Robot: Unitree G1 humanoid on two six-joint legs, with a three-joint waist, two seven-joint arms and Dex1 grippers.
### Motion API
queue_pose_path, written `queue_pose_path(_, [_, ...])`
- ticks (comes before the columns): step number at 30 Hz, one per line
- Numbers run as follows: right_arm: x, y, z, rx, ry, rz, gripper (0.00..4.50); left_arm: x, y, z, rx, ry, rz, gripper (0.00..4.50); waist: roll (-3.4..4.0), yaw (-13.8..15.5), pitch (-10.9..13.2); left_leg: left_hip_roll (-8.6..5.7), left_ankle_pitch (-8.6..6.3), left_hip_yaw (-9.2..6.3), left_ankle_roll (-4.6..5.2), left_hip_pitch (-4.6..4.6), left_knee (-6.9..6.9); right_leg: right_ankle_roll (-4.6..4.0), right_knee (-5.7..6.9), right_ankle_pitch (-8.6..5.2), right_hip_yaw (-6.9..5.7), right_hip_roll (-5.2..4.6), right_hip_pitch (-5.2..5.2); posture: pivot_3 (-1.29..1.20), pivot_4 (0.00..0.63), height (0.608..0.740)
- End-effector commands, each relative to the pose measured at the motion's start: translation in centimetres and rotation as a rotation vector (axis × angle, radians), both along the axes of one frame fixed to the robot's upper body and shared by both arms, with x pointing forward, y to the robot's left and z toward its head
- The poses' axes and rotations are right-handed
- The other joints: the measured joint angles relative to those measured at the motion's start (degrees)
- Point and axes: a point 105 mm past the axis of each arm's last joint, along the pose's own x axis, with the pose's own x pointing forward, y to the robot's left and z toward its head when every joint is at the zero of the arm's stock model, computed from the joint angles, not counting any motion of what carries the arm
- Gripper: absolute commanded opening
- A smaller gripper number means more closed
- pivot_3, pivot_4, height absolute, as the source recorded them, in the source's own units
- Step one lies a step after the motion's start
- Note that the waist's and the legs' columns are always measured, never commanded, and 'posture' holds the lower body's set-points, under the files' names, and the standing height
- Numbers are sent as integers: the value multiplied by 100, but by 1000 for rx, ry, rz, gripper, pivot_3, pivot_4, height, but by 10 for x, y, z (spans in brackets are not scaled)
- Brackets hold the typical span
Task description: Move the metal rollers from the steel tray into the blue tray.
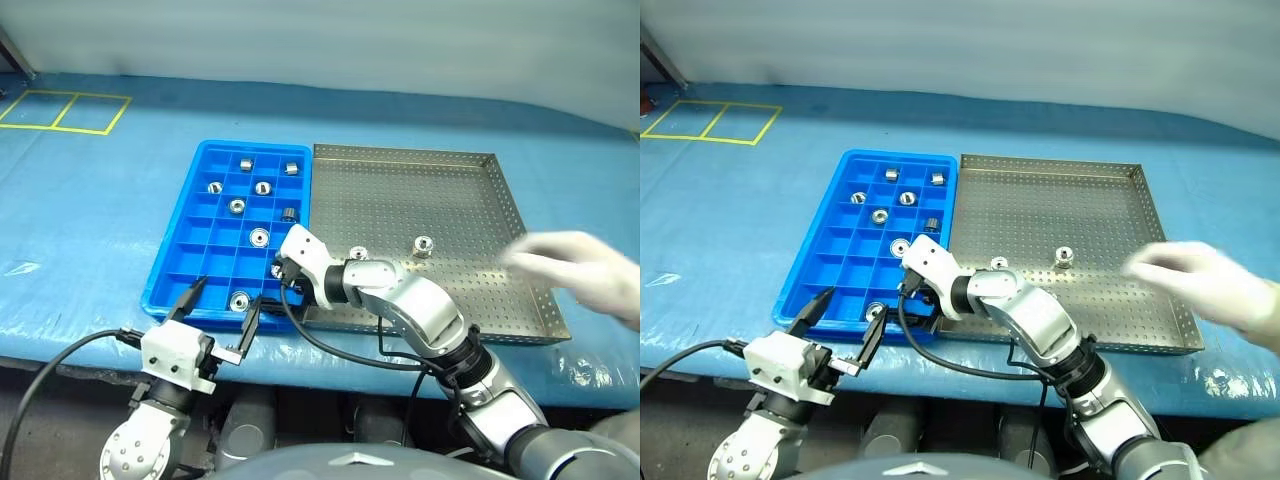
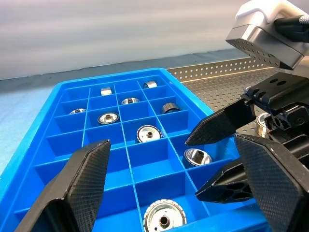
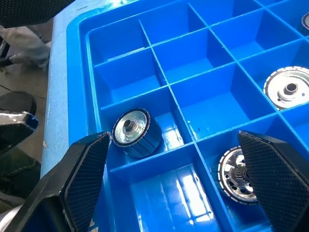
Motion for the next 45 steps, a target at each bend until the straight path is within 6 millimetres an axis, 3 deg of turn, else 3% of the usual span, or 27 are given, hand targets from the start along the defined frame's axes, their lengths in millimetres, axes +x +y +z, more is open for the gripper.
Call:
queue_pose_path(1, [-1, 1, 14, 43, -38, 3, 4493, 0, -1, 6, -6, -21, -11, 4500, 0, -3, 0, 0, 0, 0, 0, 0, 0, 0, 0, 0, 0, 0, 0, 273, 150, 740])
queue_pose_path(14, [1, -1, 17, 47, -57, -10, 4493, 1, -1, 8, -10, -23, -23, 4500, 0, -75, 0, 0, 0, 0, 0, 0, 0, 0, 0, 0, 0, 0, 1, 243, 150, 740])
queue_pose_path(18, [14, -12, 27, 57, -98, -78, 4493, 7, 11, 21, 0, -79, 6, 4500, 0, -97, 0, 0, 0, 0, 0, 0, 0, 0, 1, 0, 0, 0, 1, 186, 150, 740])
queue_pose_path(22, [29, -33, 38, 64, -152, -183, 4493, 21, 21, 39, 32, -139, 5, 4500, 1, -187, -1, 0, 0, 0, -1, 0, 5, 4, 2, 3, 0, 0, 4, 118, 150, 740])
queue_pose_path(28, [41, -63, 49, 67, -203, -334, 4493, 47, 15, 54, 32, -159, -83, 4500, 2, -476, -3, -1, 0, 0, 0, 2, 15, 18, 0, 14, 3, 0, 15, 1, 150, 740])
queue_pose_path(32, [40, -83, 47, 54, -207, -427, 4493, 76, 11, 48, 6, -62, -139, 4500, 5, -646, -5, -2, 1, -13, 0, 9, 19, 27, 1, 20, 0, 5, 28, -68, 150, 740])
queue_pose_path(36, [34, -95, 43, 40, -198, -481, 4493, 92, 0, 45, 0, 11, -247, 4500, 6, -945, -6, -5, 0, -11, 0, 24, 23, 31, -6, 22, 5, 3, 48, -114, 150, 740])
queue_pose_path(45, [24, -123, 37, 12, -180, -612, 4493, 123, -35, 36, 212, 115, -563, 4500, 6, -1324, -6, -8, 1, -17, 0, 34, 24, 60, -2, 39, 8, 7, 59, -190, 150, 740])
